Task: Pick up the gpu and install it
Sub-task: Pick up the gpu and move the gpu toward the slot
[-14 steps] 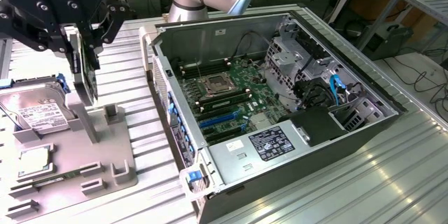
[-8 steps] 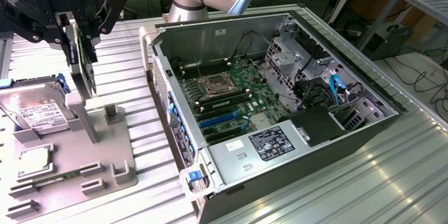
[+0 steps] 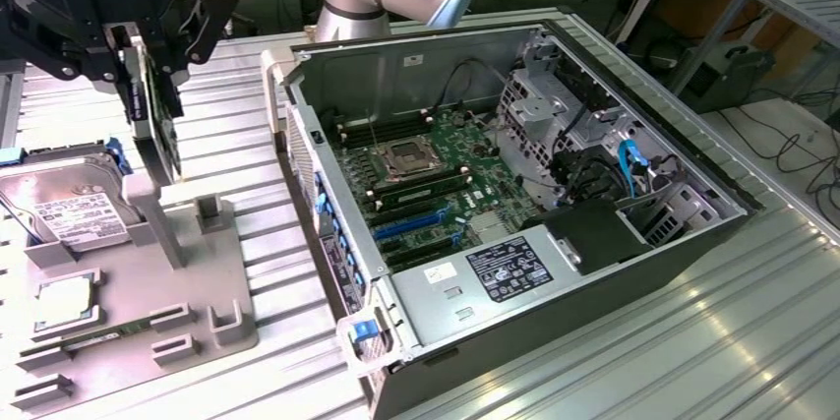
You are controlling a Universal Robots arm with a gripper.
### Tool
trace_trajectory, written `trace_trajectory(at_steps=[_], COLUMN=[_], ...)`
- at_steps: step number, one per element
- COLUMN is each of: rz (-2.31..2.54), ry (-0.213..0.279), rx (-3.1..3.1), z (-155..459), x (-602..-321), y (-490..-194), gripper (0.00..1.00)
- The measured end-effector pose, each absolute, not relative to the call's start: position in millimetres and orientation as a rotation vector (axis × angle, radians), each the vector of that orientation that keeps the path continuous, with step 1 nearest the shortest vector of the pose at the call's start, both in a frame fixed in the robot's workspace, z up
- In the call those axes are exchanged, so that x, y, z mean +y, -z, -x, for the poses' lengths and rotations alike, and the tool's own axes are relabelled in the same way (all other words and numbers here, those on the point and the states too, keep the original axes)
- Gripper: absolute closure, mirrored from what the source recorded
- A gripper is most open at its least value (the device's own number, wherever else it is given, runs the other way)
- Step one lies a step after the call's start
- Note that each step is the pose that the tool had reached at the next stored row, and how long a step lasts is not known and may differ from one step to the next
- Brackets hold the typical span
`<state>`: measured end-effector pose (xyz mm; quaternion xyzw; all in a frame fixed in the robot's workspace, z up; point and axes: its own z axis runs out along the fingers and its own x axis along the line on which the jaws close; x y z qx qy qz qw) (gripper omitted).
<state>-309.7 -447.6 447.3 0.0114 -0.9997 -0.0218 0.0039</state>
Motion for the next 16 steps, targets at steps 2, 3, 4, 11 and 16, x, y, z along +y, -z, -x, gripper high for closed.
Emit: trace_trajectory(at_steps=[2,3,4,11,16], rz=[-0.036,-0.036,-0.036,-0.036,-0.036], ry=[0.068,0.068,0.068,0.068,0.068], rx=[-3.133,-3.133,-3.133,-3.133,-3.133], z=[308,307,306,298,292], x=[-448,-448,-448,-448,-448], y=[-447,-447,-447,-447,-447], gripper=[0.72,0.72,0.72,0.72,0.72])
